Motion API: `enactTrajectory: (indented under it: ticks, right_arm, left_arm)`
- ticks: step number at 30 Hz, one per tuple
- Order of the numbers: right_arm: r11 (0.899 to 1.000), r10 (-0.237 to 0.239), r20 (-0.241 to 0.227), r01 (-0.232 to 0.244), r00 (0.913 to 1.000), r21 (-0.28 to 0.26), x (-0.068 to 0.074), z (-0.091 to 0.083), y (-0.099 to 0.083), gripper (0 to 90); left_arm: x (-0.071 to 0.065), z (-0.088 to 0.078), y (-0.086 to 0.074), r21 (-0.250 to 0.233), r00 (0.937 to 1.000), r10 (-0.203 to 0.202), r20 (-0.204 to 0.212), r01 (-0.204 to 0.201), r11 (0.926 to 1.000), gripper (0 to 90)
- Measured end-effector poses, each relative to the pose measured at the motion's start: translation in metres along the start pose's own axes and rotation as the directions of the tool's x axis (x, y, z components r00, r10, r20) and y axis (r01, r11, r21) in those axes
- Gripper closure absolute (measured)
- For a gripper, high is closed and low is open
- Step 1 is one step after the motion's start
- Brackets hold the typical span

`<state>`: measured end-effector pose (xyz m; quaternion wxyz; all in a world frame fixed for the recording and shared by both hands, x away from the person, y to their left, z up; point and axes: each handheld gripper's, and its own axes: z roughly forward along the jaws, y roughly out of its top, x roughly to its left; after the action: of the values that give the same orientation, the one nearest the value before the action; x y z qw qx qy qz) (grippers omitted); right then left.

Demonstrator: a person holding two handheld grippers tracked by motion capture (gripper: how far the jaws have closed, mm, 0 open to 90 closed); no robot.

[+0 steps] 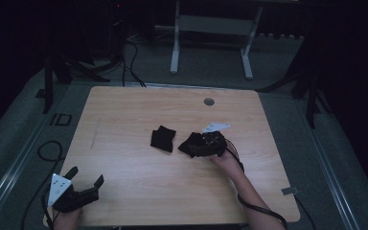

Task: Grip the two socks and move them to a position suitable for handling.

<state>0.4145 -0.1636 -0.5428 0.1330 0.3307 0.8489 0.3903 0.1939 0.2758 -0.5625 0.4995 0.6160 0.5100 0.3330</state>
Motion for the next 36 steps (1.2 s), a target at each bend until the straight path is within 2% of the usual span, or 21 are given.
enactTrajectory:
  ticks: [6, 7, 9, 13, 14, 15, 16, 18, 19, 20, 21, 22, 23, 27, 31, 33, 36]
  right_arm:
    - [0.998, -0.031, 0.000, 0.031, 0.9995, 0.054, -0.001, 0.018, 0.004, 18.0]
    - [0.995, -0.053, -0.002, 0.053, 0.9986, 0.081, -0.001, 0.024, 0.002, 21.8]
    - [0.994, -0.068, -0.006, 0.069, 0.9976, 0.090, -0.001, 0.029, -0.001, 21.4]
    - [0.994, -0.064, -0.009, 0.064, 0.9979, 0.089, -0.001, 0.029, -0.001, 23.6]
    - [0.995, -0.062, -0.004, 0.062, 0.9981, 0.079, 0.000, 0.028, -0.002, 28.7]
    - [0.995, -0.062, -0.004, 0.062, 0.9981, 0.079, 0.000, 0.028, -0.002, 28.7]
    - [0.997, -0.049, 0.005, 0.049, 0.9988, 0.059, 0.002, 0.026, -0.004, 41.7]
    - [0.998, -0.048, 0.010, 0.048, 0.9988, 0.044, 0.003, 0.026, -0.005, 48.1]
    - [0.998, -0.048, 0.010, 0.048, 0.9988, 0.044, 0.003, 0.026, -0.005, 48.1]
    - [0.998, -0.045, 0.011, 0.045, 0.9989, 0.037, 0.005, 0.026, -0.005, 57.8]
    - [0.998, -0.046, 0.013, 0.046, 0.9989, 0.035, 0.006, 0.026, -0.005, 61.5]
    - [0.998, -0.046, 0.013, 0.046, 0.9989, 0.035, 0.006, 0.026, -0.005, 61.5]
    - [0.998, -0.050, 0.010, 0.049, 0.9987, 0.031, 0.008, 0.026, -0.005, 67.7]
    - [0.997, -0.062, 0.014, 0.062, 0.9979, 0.042, 0.011, 0.027, -0.004, 71.5]
    - [0.993, -0.085, 0.016, 0.083, 0.9963, 0.078, 0.014, 0.024, 0.001, 74.7]
    - [0.992, -0.105, -0.005, 0.105, 0.9945, 0.066, 0.018, 0.018, 0.002, 74.8]
    - [0.991, -0.126, -0.018, 0.126, 0.9919, 0.052, 0.025, 0.009, 0.004, 74.8]
  left_arm:
    - [0.000, 0.000, 0.000, 0.002, 1.0000, 0.003, -0.006, -0.003, 1.0000, 1.8]
    - [-0.001, 0.000, 0.000, 0.003, 0.9997, 0.021, -0.013, -0.021, 0.9998, 1.8]
    - [-0.002, 0.000, 0.000, 0.003, 0.9993, 0.032, -0.016, -0.032, 0.9995, 1.8]
    - [-0.004, 0.000, -0.001, 0.007, 0.9990, 0.043, -0.009, -0.043, 0.9990, 1.8]
    - [-0.004, 0.001, -0.001, 0.008, 0.9990, 0.043, -0.009, -0.043, 0.9990, 1.8]
    - [-0.004, 0.001, -0.001, 0.009, 0.9992, 0.039, -0.007, -0.039, 0.9992, 1.8]
    - [-0.003, 0.001, -0.001, 0.010, 0.9995, 0.032, -0.009, -0.032, 0.9994, 1.8]
    - [-0.002, 0.001, -0.002, 0.011, 0.9997, 0.024, -0.009, -0.024, 0.9997, 1.8]
    - [-0.002, 0.000, -0.002, 0.010, 0.9997, 0.022, -0.012, -0.022, 0.9997, 1.8]
    - [-0.002, 0.000, -0.002, 0.011, 0.9997, 0.020, -0.013, -0.020, 0.9997, 1.8]
    - [-0.001, -0.001, -0.002, 0.013, 0.9998, 0.017, -0.014, -0.017, 0.9998, 1.8]
    - [-0.001, -0.001, -0.002, 0.014, 0.9997, 0.017, -0.016, -0.017, 0.9998, 1.8]
    - [-0.001, -0.001, -0.003, 0.014, 0.9998, 0.014, -0.016, -0.014, 0.9998, 1.8]
    - [-0.001, -0.001, -0.004, 0.027, 0.9999, 0.010, -0.010, -0.010, 0.9996, 1.8]
    - [-0.004, 0.001, -0.002, 0.026, 1.0000, 0.006, 0.006, -0.007, 0.9996, 1.8]
    - [-0.007, 0.002, -0.003, 0.033, 0.9996, 0.017, 0.022, -0.018, 0.9993, 1.8]
    - [-0.008, 0.001, -0.003, 0.028, 0.9992, 0.008, 0.040, -0.010, 0.9996, 1.8]
